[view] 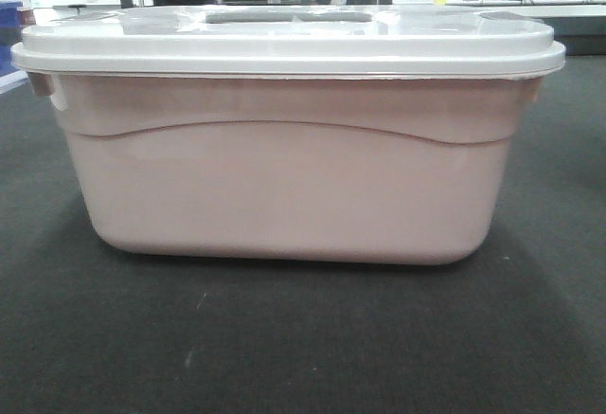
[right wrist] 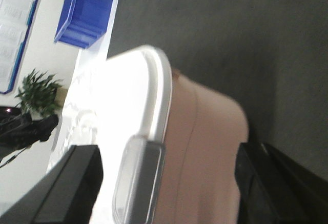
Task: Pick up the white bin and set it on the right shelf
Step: 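Close both grippers on the lid handles at opposite ends of the bin, then lift the pink bin off the table with both grippers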
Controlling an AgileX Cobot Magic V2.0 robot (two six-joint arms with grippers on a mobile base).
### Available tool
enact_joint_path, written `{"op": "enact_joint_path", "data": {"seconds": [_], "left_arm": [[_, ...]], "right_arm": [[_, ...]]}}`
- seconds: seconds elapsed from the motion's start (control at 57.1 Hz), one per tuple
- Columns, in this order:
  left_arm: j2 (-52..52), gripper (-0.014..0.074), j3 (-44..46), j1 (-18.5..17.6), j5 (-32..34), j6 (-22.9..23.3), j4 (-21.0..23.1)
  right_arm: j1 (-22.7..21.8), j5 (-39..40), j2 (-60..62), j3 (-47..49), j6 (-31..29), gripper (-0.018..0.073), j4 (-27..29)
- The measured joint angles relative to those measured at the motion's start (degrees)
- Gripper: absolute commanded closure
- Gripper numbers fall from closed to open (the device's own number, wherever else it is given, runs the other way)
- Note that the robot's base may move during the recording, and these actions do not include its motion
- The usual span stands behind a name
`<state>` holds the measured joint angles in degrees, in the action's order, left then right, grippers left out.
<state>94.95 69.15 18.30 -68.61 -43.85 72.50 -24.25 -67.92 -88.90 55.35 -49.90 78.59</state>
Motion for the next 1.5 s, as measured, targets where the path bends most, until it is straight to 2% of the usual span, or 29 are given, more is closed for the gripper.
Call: {"op": "enact_joint_path", "data": {"seconds": [0.245,0.438,0.787,1.208,1.225,1.33,1.505], "left_arm": [[0.0,0.0242,-4.41,-1.57,0.08,-0.35,1.31],[0.0,0.0242,-9.3,-1.81,0.46,-2.97,8.17],[0.95,0.0242,-11.32,-6.78,0.87,-5.33,14.52],[4.1,0.0242,-11.32,-12.31,1.33,-5.7,16.52],[4.63,0.0265,-11.32,-13.3,2.07,-5.79,17.23],[4.71,0.0318,-11.32,-13.29,2.16,-5.79,18.23],[4.71,0.0477,-11.32,-13.29,2.86,-5.79,18.92]], "right_arm": [[3.93,0.39,0.0,-7.21,-5.85,-0.0065,5.2],[4.62,0.91,-0.25,-8.3,-6.61,-0.0065,8.79],[11.01,1.41,-2.22,-8.3,-8.8,-0.0065,14.32],[11.22,1.41,-2.22,-8.3,-8.96,-0.0062,14.97],[11.34,1.54,-2.22,-8.3,-8.96,-0.0001,14.97],[11.34,1.81,-2.22,-8.3,-9.06,0.0131,14.97],[11.34,3.23,-2.3,-8.33,-9.06,0.0347,14.85]]}}
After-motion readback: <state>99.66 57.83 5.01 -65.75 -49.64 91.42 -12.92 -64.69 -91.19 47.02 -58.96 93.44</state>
